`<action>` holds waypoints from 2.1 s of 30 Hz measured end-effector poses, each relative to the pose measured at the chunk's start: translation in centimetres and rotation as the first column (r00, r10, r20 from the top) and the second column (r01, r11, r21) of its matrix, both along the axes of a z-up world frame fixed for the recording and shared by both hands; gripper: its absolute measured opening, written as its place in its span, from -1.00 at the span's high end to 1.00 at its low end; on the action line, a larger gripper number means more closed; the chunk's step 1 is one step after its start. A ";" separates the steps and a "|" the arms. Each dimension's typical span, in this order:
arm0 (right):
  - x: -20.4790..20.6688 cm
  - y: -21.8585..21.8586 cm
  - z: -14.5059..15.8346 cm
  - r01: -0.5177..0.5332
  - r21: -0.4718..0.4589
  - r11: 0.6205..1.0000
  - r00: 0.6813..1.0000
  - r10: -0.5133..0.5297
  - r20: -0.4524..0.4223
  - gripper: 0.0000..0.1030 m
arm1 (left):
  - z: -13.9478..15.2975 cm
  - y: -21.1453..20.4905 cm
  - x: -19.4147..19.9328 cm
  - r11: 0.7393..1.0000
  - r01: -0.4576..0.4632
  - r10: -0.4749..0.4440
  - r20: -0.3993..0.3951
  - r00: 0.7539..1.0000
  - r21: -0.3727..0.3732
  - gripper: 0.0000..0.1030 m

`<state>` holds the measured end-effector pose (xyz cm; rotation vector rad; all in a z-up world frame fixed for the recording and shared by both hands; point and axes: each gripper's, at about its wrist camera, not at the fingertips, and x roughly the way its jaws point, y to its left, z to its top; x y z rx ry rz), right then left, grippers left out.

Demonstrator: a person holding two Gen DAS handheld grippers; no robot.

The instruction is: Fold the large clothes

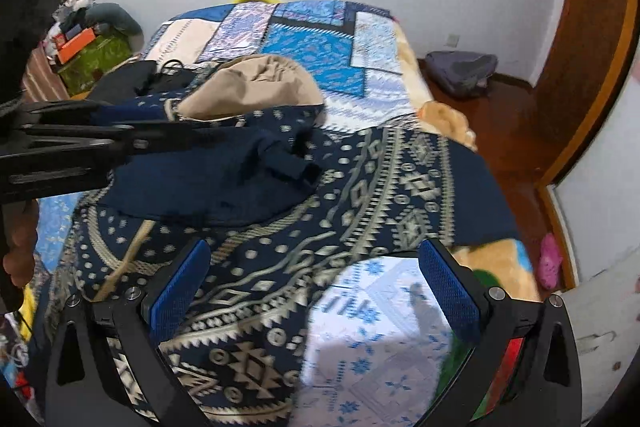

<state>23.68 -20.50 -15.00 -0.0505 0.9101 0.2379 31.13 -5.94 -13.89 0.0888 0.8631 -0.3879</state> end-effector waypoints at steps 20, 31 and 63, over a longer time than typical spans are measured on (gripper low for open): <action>11.6 4.8 -7.0 -0.124 -0.135 0.983 0.968 0.090 -0.234 0.07 | -14.7 23.3 -4.2 0.892 -0.369 0.425 -0.206 0.882 0.260 -0.61; 9.8 2.4 -1.3 -0.053 0.013 0.998 0.991 0.055 -0.124 0.86 | -13.0 23.4 -1.4 0.846 -0.454 0.488 -0.062 0.871 0.278 -0.61; 4.3 -12.4 -1.2 0.327 0.242 0.913 0.938 -0.283 -0.199 -0.27 | -5.2 15.9 -1.8 0.934 -0.348 0.349 -0.002 0.937 0.080 -0.61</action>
